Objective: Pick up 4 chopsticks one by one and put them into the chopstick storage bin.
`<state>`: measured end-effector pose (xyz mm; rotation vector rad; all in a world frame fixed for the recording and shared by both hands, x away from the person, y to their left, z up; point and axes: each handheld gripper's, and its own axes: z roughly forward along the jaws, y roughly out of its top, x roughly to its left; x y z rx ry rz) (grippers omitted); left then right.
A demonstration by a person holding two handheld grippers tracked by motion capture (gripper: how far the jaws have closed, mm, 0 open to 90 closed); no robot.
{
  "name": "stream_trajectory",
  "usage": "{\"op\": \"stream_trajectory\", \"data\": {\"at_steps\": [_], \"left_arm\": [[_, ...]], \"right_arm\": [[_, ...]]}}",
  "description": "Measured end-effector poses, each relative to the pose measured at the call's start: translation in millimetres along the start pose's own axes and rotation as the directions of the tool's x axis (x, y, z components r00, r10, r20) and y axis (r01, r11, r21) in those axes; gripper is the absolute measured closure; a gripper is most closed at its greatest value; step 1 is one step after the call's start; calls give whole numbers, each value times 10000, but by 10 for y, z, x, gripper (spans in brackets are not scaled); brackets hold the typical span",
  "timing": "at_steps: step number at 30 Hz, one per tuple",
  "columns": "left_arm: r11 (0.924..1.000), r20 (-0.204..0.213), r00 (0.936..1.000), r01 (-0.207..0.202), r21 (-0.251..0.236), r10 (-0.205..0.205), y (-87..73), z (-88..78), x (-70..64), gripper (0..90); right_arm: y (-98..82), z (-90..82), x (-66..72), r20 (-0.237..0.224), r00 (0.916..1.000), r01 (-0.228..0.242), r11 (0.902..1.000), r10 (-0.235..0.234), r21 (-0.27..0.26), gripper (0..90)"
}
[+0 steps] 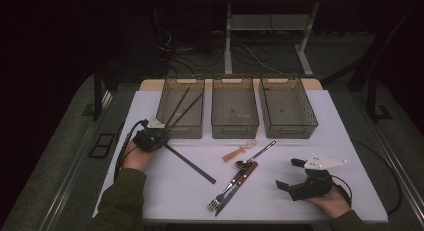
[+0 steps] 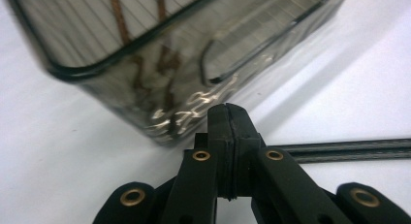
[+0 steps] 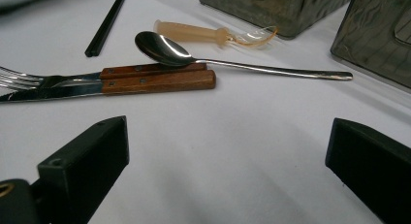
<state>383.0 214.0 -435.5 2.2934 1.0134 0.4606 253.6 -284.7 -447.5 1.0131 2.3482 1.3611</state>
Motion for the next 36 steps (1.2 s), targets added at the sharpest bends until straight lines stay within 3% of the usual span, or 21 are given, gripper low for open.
{"op": "stream_trajectory", "data": {"at_steps": [4,36], "left_arm": [[10000,40,10000,44,33,-44,-17,-1,48,899],[9984,165,9997,-175,538,166,-67,-59,41,899]], "right_arm": [[0,4,3,-10,10000,-7,10000,7,23,16],[-2,-4,-7,47,10000,-72,10000,72,21,16]]}}
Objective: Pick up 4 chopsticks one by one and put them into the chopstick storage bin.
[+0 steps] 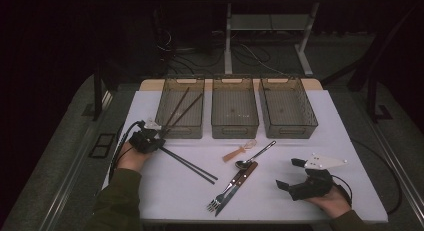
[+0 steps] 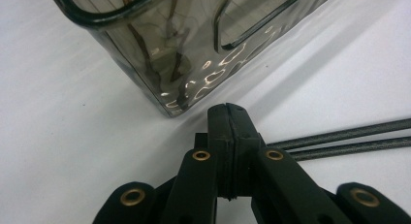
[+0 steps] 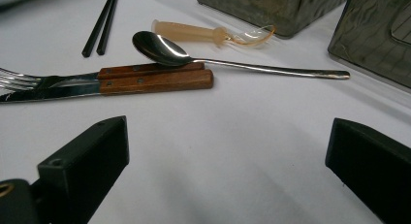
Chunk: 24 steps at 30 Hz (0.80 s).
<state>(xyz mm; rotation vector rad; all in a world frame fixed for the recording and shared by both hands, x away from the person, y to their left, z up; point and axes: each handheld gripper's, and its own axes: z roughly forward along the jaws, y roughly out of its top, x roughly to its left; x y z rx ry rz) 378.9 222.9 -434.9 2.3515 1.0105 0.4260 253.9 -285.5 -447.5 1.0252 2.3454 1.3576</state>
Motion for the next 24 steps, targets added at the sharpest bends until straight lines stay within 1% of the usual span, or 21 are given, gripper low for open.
{"op": "stream_trajectory", "data": {"at_steps": [8,12,13,14,17,18,24], "left_arm": [[9998,73,10000,5,176,-6,-57,-62,-11,899],[9998,140,9999,-1,202,-1,-94,-93,-24,899],[9997,137,9999,-98,219,95,-101,-102,-22,899],[9998,151,9999,-25,204,22,-112,-109,-32,899],[9998,207,9998,-79,200,75,-146,-136,-39,899],[9998,237,9997,-38,206,33,-160,-146,-44,899],[9995,331,9993,-161,273,152,-232,-213,-77,898]], "right_arm": [[0,-3,-2,-7,10000,12,10000,-12,-18,16],[0,-3,-2,-4,10000,8,10000,-8,-26,16],[0,-3,-3,-10,10000,4,10000,-4,-26,16],[0,-5,-2,-2,10000,-5,10000,5,-29,16],[0,-5,-2,-3,10000,-8,10000,8,-33,16],[0,-5,-3,-2,10000,-1,10000,1,-29,16],[0,-3,-4,-3,10000,-3,10000,3,-29,16]]}}
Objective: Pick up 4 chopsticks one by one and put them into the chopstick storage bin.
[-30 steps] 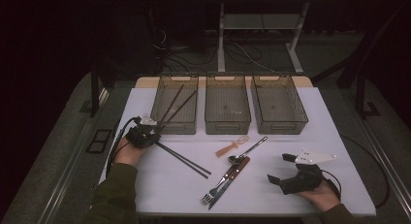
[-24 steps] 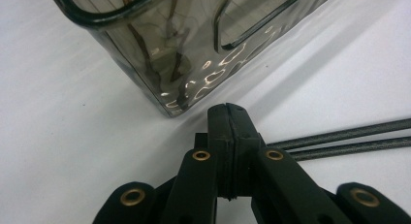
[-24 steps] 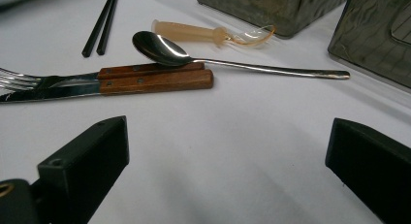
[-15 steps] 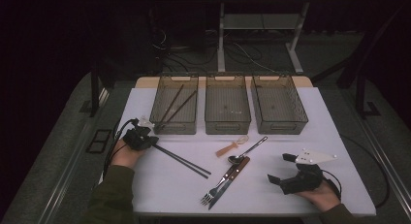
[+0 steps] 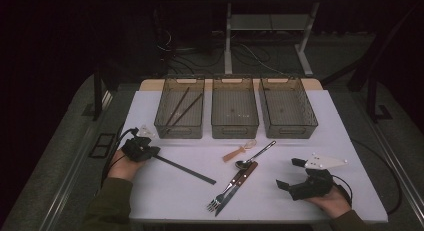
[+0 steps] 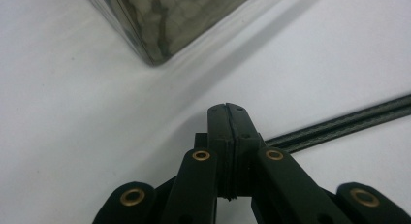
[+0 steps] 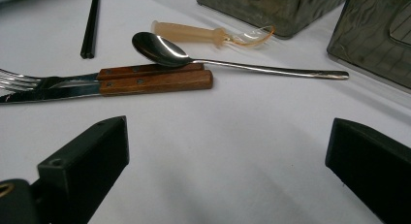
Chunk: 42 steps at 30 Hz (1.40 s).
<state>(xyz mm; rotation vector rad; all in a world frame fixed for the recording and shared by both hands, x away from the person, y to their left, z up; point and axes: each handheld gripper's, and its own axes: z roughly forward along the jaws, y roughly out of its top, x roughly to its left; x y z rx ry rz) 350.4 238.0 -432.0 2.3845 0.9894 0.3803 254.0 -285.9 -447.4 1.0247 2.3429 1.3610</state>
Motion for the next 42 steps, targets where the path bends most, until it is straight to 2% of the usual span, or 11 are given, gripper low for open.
{"op": "stream_trajectory", "data": {"at_steps": [16,33,37,42], "left_arm": [[9999,235,9997,87,66,-88,-203,-163,-115,898],[9998,264,9995,151,117,-154,-413,-330,-250,898],[10000,162,9998,88,12,-88,-392,-336,-278,896],[9987,674,9974,-233,-461,264,-251,-323,-413,897]], "right_arm": [[1,1,1,6,10000,4,10000,-4,12,16],[2,2,3,15,10000,9,10000,-9,12,16],[2,6,4,19,10000,4,10000,-4,11,16],[6,10,7,18,10000,49,10000,-49,3,16]]}}
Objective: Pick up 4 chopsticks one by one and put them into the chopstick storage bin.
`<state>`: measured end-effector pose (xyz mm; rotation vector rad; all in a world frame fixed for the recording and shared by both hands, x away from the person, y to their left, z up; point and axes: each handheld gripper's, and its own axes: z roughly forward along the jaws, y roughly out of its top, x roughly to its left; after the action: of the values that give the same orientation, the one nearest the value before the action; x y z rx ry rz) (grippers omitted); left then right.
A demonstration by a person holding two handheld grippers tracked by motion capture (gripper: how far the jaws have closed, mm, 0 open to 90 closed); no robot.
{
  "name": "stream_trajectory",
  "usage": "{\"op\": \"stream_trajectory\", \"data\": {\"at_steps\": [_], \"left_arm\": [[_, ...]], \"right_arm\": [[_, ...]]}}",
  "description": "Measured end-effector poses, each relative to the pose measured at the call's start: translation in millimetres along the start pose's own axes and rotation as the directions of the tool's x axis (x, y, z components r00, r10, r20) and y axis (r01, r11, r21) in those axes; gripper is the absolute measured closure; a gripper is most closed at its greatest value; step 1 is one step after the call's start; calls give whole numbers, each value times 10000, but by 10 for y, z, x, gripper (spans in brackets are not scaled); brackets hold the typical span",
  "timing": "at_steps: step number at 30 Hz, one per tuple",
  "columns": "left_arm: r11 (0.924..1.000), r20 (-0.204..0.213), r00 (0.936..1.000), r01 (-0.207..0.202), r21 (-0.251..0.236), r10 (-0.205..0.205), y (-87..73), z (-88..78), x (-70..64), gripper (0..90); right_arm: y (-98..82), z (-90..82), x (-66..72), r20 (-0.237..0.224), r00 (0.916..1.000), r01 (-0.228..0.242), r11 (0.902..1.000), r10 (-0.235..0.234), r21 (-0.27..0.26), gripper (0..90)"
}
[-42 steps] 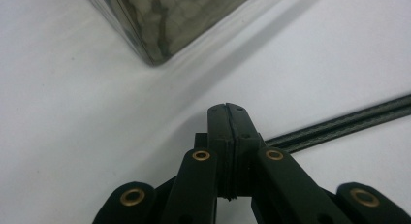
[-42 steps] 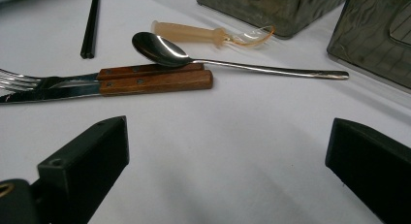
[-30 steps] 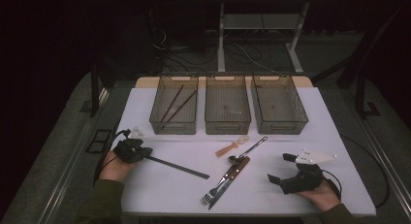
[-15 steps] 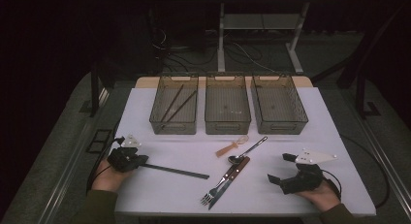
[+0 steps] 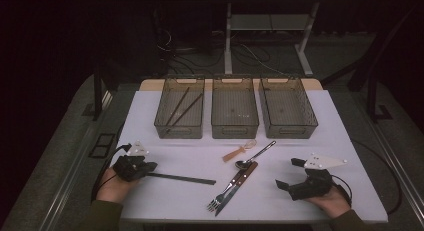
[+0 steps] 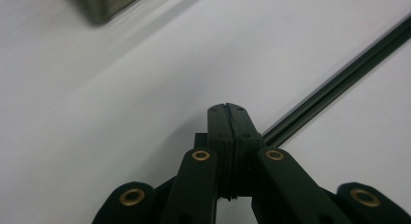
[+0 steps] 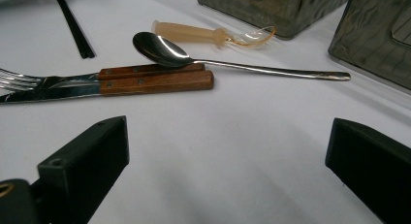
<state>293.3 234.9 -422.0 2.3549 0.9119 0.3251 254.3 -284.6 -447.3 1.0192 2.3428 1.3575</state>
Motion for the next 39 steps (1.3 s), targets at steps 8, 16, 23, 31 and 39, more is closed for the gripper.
{"op": "stream_trajectory", "data": {"at_steps": [8,16,23,31,39], "left_arm": [[9954,1334,9893,-477,-828,585,285,143,-347,898],[9843,2368,9610,-1124,-1362,1426,546,345,-795,898],[9749,2818,9340,-1983,-1016,2194,642,582,-1073,898],[9708,2827,9289,-2252,-821,2394,650,679,-1127,898],[9708,2787,9301,-2250,-827,2393,655,725,-1142,898]], "right_arm": [[0,-1,1,6,10000,30,10000,-30,-5,16],[0,-1,4,-16,10000,32,10000,-32,3,16],[0,-1,10,-16,10000,52,10000,-52,17,16],[-3,0,7,-18,10000,45,10000,-45,38,16],[-4,1,8,-12,10000,35,10000,-35,41,16]]}}
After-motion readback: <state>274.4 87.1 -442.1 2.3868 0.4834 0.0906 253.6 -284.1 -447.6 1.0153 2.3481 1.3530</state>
